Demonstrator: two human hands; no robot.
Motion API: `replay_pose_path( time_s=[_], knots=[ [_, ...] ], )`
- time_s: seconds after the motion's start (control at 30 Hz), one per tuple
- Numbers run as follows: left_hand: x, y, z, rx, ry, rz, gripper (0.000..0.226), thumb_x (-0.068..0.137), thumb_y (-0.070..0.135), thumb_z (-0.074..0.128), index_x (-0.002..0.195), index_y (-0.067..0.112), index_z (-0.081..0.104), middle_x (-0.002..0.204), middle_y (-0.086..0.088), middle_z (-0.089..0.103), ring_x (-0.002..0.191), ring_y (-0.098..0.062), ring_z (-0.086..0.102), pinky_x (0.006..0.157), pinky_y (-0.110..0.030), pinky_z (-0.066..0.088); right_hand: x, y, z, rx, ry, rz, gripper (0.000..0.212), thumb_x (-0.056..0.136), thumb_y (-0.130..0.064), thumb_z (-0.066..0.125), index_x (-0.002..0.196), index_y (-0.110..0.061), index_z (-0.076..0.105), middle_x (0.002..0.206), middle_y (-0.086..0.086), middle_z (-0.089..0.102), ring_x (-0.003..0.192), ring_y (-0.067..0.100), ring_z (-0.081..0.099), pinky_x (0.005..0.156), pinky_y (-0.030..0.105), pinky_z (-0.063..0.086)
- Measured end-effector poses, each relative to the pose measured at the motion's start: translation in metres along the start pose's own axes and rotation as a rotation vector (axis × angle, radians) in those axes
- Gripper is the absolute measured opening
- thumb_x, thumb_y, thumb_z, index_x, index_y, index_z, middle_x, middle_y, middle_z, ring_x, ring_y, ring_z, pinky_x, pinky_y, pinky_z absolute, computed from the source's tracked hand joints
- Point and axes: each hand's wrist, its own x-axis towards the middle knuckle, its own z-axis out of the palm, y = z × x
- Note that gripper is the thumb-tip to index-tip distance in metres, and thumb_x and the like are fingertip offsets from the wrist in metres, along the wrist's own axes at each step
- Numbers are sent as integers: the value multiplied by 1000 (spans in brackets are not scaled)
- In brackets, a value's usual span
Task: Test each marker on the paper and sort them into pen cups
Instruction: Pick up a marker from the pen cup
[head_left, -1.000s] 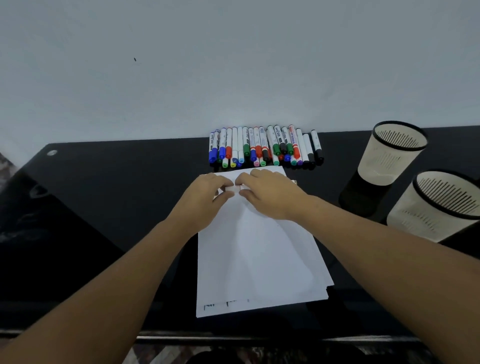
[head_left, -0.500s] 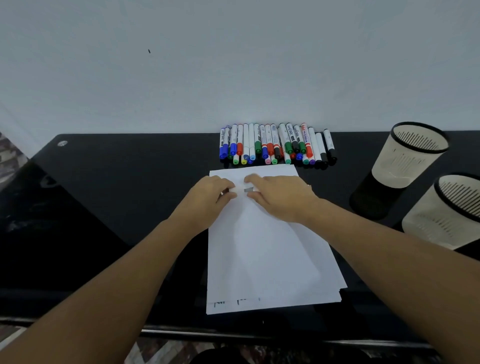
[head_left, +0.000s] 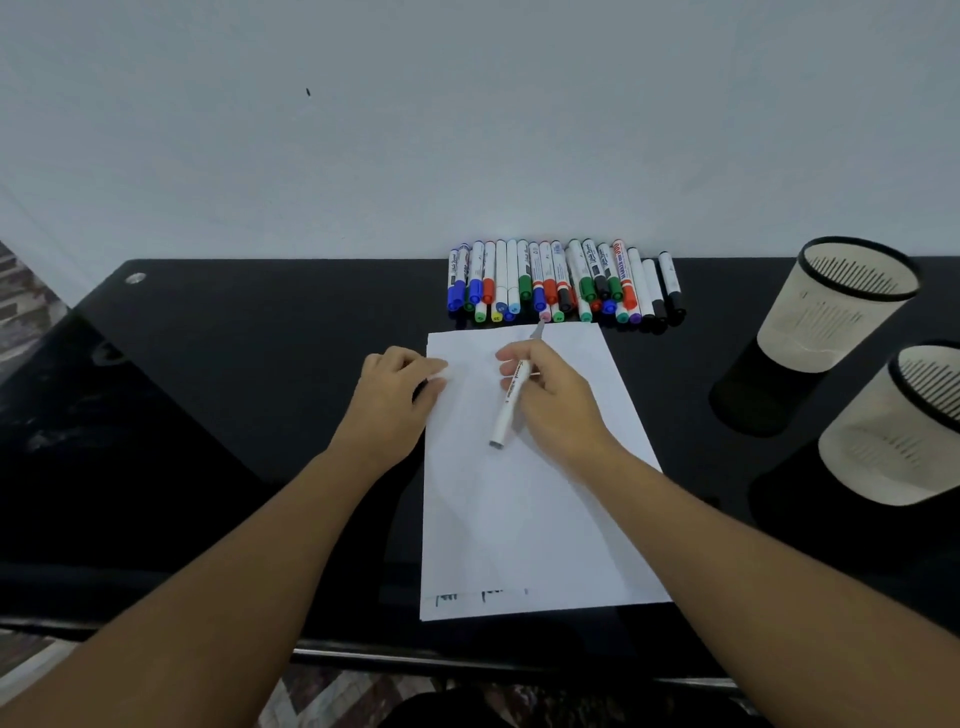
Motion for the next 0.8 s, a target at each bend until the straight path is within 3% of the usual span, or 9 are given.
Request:
replay_pose_path(
  time_s=[0.1, 0.2, 0.27, 0.37, 0.47, 0.53, 0.73, 0.8],
  knots=[
    [-3, 0, 1, -18, 45, -30, 20, 100, 26, 60, 117, 19, 66, 114, 4, 52, 106, -15, 42, 89, -29, 42, -5, 7, -13, -194, -72, -151, 44, 98, 8, 41, 109, -29, 62, 99, -9, 65, 82, -2, 58, 72, 15, 45],
    [-4, 1, 1, -36, 74, -75, 17, 95, 22, 61, 111, 21, 62, 115, 3, 51, 106, -17, 40, 87, -33, 46, -6, 7, -24, -204, -116, -143, 40, 100, 4, 45, 101, -33, 58, 100, -7, 69, 70, -3, 54, 58, 18, 44],
    [-3, 0, 0, -21, 62, -86, 33, 96, 23, 57, 129, 25, 59, 123, 3, 51, 112, -17, 37, 93, -36, 45, -6, 7, -29, -146, -150, -117, 36, 104, -2, 47, 101, -36, 57, 105, -9, 72, 82, -7, 63, 66, 21, 51],
    [-2, -2, 2, 29, 31, -71, 43, 101, 26, 51, 143, 31, 54, 129, 6, 50, 119, -17, 35, 101, -38, 40, -5, 8, -28, -16, -154, -133, 25, 109, -13, 50, 111, -35, 62, 99, -1, 73, 102, 12, 70, 96, 34, 56],
    [-1, -6, 5, 9, 51, -75, 35, 100, 28, 52, 133, 31, 64, 130, 7, 51, 118, -16, 34, 103, -40, 41, -2, -1, -19, 68, -55, -139, 24, 106, -38, 54, 125, -30, 67, 89, -1, 70, 90, 9, 68, 89, 21, 53],
    [0, -7, 6, -26, 74, -97, 32, 99, 32, 56, 129, 29, 67, 126, 8, 51, 114, -11, 31, 101, -36, 40, 8, -11, -8, 111, 43, -112, 25, 104, -42, 58, 119, -26, 70, 87, -9, 69, 81, 0, 66, 78, 13, 50],
    [4, -8, 6, -69, 113, -129, 35, 98, 35, 64, 130, 22, 69, 126, 6, 56, 114, -9, 34, 94, -24, 33, 48, -24, 36, 50, 56, -94, 12, 98, -33, 69, 97, -22, 73, 86, -5, 77, 88, 11, 73, 90, 36, 59],
    [4, -8, 6, -77, 114, -137, 36, 97, 36, 65, 130, 22, 68, 126, 7, 56, 115, -8, 34, 93, -23, 33, 57, -19, 42, -24, 36, -84, 17, 99, -38, 67, 92, -24, 72, 85, -6, 77, 89, 11, 72, 94, 40, 58]
  ],
)
